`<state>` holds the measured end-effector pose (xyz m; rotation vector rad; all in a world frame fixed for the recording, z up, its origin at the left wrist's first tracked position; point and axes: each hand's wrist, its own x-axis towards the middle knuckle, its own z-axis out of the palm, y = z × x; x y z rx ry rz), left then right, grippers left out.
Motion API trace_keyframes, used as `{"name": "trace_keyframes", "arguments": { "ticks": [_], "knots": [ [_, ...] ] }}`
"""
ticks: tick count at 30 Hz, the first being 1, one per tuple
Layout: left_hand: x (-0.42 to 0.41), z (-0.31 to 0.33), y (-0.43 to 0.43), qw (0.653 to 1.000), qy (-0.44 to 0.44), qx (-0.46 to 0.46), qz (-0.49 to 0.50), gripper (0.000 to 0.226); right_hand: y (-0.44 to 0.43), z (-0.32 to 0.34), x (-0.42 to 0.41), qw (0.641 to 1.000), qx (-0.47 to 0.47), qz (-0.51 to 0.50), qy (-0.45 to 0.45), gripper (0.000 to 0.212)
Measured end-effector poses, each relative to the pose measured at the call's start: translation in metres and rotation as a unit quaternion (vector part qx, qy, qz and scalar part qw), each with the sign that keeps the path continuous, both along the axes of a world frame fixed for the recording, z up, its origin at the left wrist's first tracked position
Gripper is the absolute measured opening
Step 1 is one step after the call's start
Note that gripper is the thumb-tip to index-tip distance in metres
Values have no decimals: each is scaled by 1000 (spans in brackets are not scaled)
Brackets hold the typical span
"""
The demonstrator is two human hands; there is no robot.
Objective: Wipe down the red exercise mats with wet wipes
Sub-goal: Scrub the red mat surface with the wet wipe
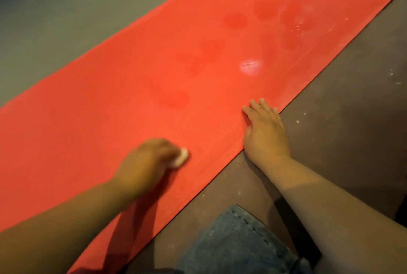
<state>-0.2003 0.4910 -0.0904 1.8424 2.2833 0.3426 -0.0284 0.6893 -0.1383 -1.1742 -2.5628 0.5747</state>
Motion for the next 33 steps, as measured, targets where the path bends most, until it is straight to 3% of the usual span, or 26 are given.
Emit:
{"name": "trace_keyframes", "arguments": {
  "ticks": [2,4,6,9,12,15,18,22,25,27,28,30,32,33],
  "knots": [
    [-32,-8,15,978,20,31,207,22,-8,-2,-5,1000,-5,-8,13,51],
    [-46,-14,26,950,6,33,312,22,-7,-4,-7,999,0,-23,25,49],
    [-25,-15,29,964,12,30,265,20,-7,-5,-8,999,3,-26,25,49],
    [36,-6,3,999,-24,5,31,24,-9,-4,-8,999,7,-27,31,49],
    [22,-1,-7,993,16,-30,-112,23,-11,-4,-6,999,10,-24,28,48],
    [-35,-2,11,995,94,-39,-1,22,-10,-2,-7,1000,7,-20,23,49],
    [-50,-10,17,986,93,-6,139,25,-10,0,-7,1000,3,-20,20,50],
    [-7,-16,4,997,46,52,25,36,-10,-1,-6,999,3,-25,22,49],
    [-19,-24,5,996,31,67,-41,24,-10,-1,-6,999,0,-24,27,48],
    [-54,-28,16,996,67,52,-4,10,-10,-1,-6,999,1,-25,29,48],
    [-74,-30,22,994,81,52,44,14,-10,-1,-6,999,1,-24,29,48],
    [-106,-27,32,969,124,51,209,23,-9,-1,-6,999,-1,-24,33,48],
    [-108,-27,40,935,98,55,337,24,-9,-1,-6,999,-3,-23,38,47],
    [-93,-27,43,936,83,53,337,24,-9,-2,-6,999,-2,-25,41,47]
  ]
}}
